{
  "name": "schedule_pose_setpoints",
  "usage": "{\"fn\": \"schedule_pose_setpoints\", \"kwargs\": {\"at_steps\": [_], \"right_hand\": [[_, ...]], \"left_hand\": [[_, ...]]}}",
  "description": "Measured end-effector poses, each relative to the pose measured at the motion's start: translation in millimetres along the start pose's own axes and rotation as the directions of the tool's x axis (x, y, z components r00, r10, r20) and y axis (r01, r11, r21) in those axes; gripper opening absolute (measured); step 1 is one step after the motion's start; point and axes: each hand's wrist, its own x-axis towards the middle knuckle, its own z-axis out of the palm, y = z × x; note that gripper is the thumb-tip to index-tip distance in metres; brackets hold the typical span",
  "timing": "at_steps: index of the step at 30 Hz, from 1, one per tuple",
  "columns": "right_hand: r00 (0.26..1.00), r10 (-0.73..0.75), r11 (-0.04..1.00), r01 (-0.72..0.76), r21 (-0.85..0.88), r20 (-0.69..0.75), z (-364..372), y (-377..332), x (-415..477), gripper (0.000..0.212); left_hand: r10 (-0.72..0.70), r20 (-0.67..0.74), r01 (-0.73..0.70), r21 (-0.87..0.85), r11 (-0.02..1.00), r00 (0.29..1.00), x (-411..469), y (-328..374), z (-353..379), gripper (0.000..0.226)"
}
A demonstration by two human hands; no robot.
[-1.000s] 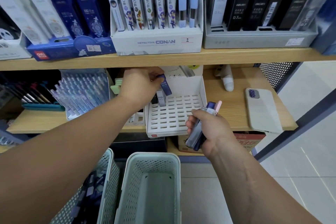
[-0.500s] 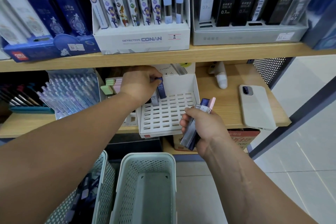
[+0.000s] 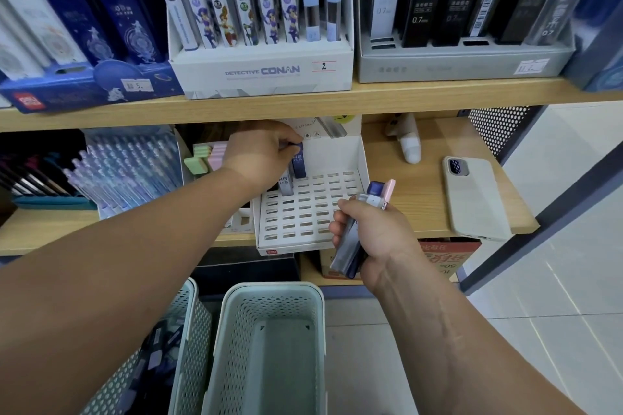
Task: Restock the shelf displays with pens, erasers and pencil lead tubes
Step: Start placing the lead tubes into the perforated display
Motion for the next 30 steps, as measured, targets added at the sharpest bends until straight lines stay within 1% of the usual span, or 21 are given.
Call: {"fn": "schedule_pose_setpoints", "kwargs": {"at_steps": [7,13,19,23,27,30], "right_hand": [[1.000,-0.004,1.000,0.004,-0.009,-0.004,1.7,0.8,-1.4,0.008],[1.000,-0.004,1.000,0.004,-0.010,-0.001,2.9,1.1,-0.5,0.007],[1.000,0.006,1.000,-0.006,-0.014,0.004,5.6,0.4,-1.9,0.007],[1.000,0.013,1.000,-0.012,-0.010,0.007,7.3,-0.2,-3.4,0.006],[1.000,0.007,1.000,-0.006,-0.017,0.006,7.4,-1.1,-2.6,0.006],[1.000,-0.002,0.999,0.002,-0.040,0.008,8.0,-0.5,-3.3,0.007]], "left_hand": [[0.018,0.003,-0.018,0.055,0.998,1.000,1.2,-0.1,1.6,0.019],[0.032,-0.011,-0.032,0.048,0.998,0.999,1.1,1.5,2.8,0.019],[0.089,0.004,-0.089,0.039,0.995,0.996,3.1,2.3,6.1,0.019],[0.084,-0.028,-0.083,0.033,0.996,0.996,5.9,1.2,5.7,0.019],[0.143,0.004,-0.143,0.110,0.984,0.990,5.0,-1.5,6.0,0.022],[0.132,0.012,-0.133,0.104,0.986,0.991,6.1,-2.4,5.2,0.020]]}}
